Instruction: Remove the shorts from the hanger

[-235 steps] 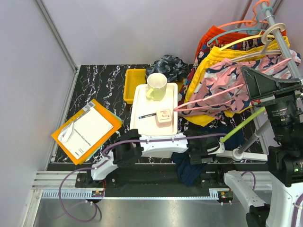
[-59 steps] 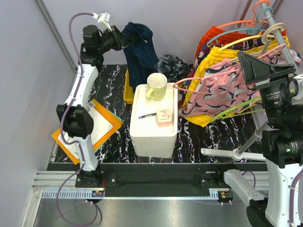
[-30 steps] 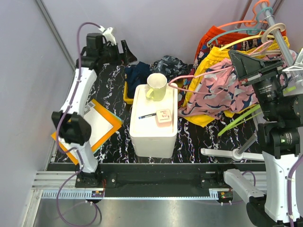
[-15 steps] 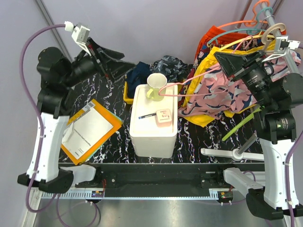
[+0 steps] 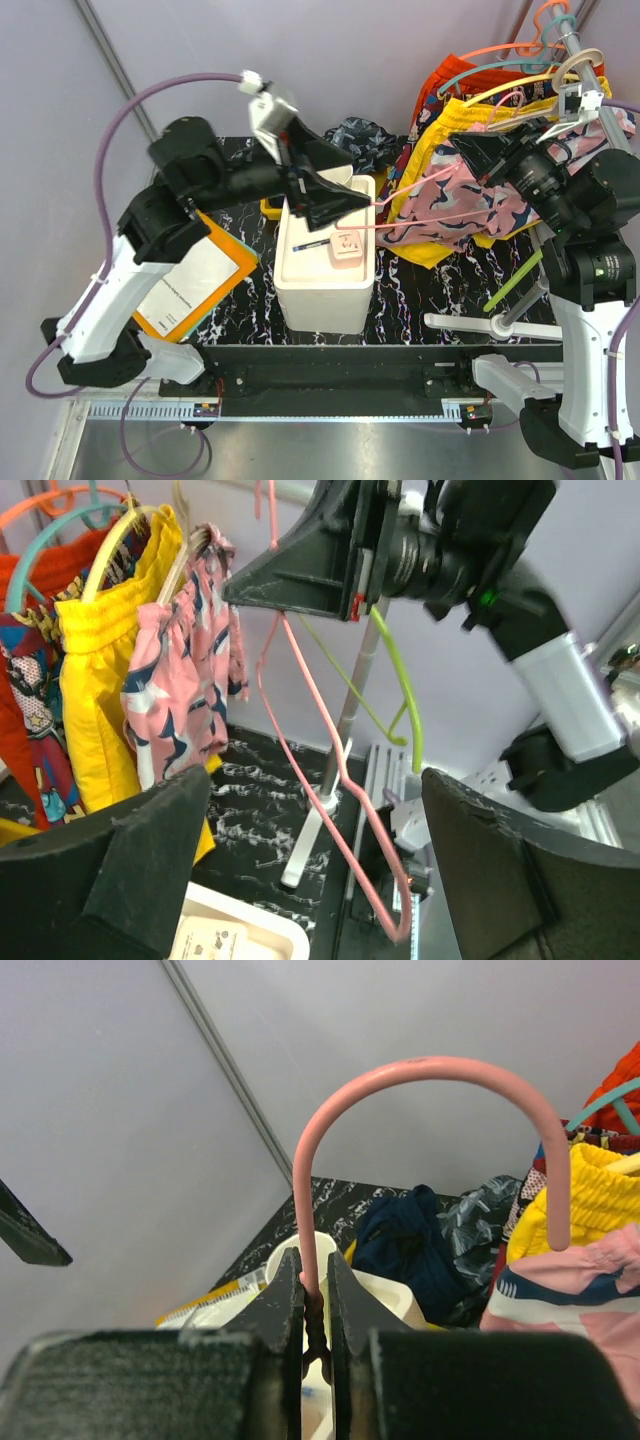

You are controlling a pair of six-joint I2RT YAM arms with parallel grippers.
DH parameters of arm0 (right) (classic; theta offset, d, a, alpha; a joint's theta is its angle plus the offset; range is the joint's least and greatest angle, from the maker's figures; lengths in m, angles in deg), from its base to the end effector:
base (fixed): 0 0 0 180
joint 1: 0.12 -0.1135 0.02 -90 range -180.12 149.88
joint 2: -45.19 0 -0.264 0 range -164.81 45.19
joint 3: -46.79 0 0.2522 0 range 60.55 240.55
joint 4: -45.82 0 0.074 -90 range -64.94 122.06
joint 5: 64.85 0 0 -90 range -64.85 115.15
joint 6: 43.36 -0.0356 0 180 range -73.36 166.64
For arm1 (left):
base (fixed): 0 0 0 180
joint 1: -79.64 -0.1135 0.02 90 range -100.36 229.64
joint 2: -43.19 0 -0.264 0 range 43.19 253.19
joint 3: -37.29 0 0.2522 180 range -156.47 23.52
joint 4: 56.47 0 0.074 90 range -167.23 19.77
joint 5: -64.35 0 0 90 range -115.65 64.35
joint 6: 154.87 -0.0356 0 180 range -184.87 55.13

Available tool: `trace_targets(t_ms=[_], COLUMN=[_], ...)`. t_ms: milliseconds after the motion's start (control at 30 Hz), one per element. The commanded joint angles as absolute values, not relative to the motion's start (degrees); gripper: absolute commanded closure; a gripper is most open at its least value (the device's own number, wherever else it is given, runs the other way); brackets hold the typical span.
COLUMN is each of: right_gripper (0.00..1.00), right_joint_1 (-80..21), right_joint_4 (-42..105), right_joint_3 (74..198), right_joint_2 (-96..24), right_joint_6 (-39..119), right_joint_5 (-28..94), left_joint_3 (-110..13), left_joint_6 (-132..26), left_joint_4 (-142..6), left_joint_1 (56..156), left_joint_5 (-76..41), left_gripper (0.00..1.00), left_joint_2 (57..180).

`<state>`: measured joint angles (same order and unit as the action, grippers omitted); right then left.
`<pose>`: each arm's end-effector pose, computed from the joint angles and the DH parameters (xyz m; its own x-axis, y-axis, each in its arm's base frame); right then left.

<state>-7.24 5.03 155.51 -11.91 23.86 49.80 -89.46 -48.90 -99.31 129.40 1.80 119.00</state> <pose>0.1347 0.0318 0.5528 -0.0291 0.3510 -0.9359 -0.5508 0.7757 0.3080 0.1288 -0.1776 0.5802 -0.1800 -0.1653 -0.9697 0.9597 0.1866 -0.2099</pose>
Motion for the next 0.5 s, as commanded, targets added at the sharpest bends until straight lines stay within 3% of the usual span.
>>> trace_targets(t_ms=[0, 267, 467], right_gripper=[1.0, 1.0, 1.0], right_joint_1=[-7.1, -7.2, -7.2], right_joint_4=[1.7, -0.9, -1.6], right_joint_3=[158.9, 159.8, 159.9], right_joint_2=[-10.9, -9.9, -9.2], right_joint_6=[28.4, 29.4, 29.3], right_joint_5=[48.1, 47.3, 46.5], left_joint_3=[-94.3, -89.8, -88.5], left_joint_6=[-59.6, -63.0, -62.2], left_joint_4=[-106.7, -108.2, -108.3], left_joint_1=[137.0, 142.2, 143.1], left_joint_5=[-12.3, -18.9, -19.5], left_gripper=[0.11, 0.18, 0.46], left_joint_2=[121.1, 119.4, 119.3])
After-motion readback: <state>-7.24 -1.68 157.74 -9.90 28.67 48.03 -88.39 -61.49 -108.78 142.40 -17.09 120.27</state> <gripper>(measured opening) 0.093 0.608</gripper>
